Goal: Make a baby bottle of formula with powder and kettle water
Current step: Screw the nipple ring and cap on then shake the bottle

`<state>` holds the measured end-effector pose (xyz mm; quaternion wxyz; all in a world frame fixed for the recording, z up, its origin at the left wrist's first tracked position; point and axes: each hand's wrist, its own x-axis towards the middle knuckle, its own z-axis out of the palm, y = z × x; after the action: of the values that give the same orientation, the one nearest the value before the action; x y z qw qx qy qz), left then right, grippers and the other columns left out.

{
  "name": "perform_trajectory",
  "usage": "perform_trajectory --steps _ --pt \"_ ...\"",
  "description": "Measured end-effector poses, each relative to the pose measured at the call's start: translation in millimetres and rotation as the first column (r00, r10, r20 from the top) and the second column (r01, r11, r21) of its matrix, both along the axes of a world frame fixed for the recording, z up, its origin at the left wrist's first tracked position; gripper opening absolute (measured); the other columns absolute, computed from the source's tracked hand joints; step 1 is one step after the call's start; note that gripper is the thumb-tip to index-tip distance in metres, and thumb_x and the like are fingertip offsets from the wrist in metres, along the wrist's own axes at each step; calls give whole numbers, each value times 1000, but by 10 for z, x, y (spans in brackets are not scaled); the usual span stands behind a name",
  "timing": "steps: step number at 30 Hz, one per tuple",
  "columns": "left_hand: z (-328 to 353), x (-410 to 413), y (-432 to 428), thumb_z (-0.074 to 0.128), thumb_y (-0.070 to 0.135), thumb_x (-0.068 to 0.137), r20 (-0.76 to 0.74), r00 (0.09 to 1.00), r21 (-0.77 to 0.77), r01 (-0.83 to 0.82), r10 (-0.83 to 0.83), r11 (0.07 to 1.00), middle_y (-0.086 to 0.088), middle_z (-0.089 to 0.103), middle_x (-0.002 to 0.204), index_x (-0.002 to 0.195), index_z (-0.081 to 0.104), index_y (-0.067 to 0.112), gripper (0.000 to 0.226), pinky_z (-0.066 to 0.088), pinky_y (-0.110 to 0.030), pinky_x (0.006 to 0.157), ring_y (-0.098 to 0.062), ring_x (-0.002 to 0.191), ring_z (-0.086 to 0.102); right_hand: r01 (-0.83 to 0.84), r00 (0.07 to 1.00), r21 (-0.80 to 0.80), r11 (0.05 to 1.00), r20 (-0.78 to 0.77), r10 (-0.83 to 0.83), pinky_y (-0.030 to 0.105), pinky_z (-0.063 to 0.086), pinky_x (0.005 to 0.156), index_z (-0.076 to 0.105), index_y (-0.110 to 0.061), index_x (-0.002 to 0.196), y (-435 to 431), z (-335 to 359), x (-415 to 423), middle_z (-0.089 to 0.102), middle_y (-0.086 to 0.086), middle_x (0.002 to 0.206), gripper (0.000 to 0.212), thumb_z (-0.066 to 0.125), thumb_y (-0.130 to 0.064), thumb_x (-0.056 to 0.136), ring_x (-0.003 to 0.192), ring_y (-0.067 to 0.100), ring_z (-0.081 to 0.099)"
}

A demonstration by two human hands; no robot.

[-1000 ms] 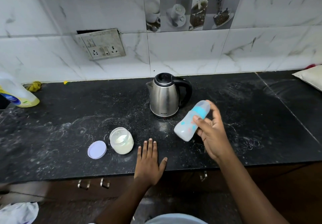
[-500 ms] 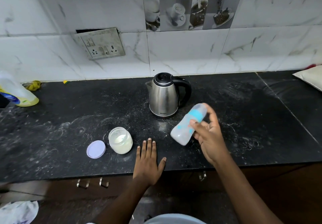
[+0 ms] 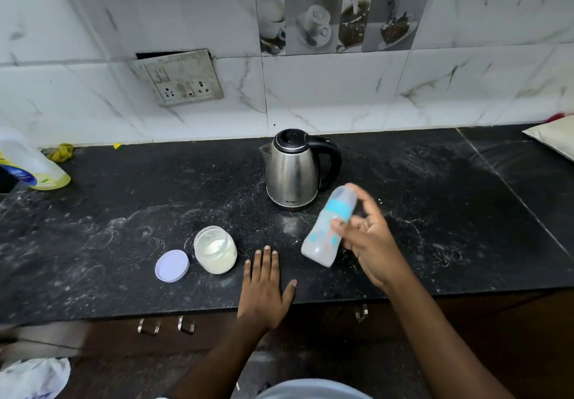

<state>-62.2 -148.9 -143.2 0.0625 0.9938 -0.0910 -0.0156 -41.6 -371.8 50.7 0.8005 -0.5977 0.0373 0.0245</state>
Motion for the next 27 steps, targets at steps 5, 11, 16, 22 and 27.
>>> perform_trajectory --steps 5,11,16,22,27 --pt "-5 0 -2 30 65 104 5 1000 8 0 0 1000 -19 29 171 162 34 2 85 9 -52 125 -38 159 27 103 995 70 992 2 -103 48 59 97 44 -31 150 14 4 4 74 17 122 76 74 -6 85 112 27 71" --pt "1 5 2 28 66 104 -5 1000 -6 0 0 1000 -18 24 173 164 30 3 86 8 -52 126 -37 161 22 129 991 57 990 12 -130 49 58 97 45 -31 150 56 1 11 77 10 117 76 75 -6 85 109 25 72" --pt "-11 4 10 27 66 104 -1 1000 -3 6 -6 1000 -19 26 172 163 32 3 86 9 -53 125 -38 160 24 -40 999 14 999 3 40 50 58 98 48 -33 148 28 18 8 76 15 115 76 76 -4 83 108 29 72" --pt "-12 -5 10 26 66 104 -2 1000 -12 3 -3 1000 -18 21 173 165 27 4 87 6 -53 127 -37 162 18 -74 997 -9 997 -3 74 45 60 94 49 -34 146 8 1 -13 76 17 115 75 75 -1 84 106 29 73" --pt "-25 2 4 30 65 104 6 1000 -5 3 -3 1000 -20 27 171 162 33 3 86 10 -53 125 -38 160 26 109 994 76 991 -5 -108 47 59 96 45 -26 150 6 -17 16 78 12 111 74 73 -5 84 108 29 70"
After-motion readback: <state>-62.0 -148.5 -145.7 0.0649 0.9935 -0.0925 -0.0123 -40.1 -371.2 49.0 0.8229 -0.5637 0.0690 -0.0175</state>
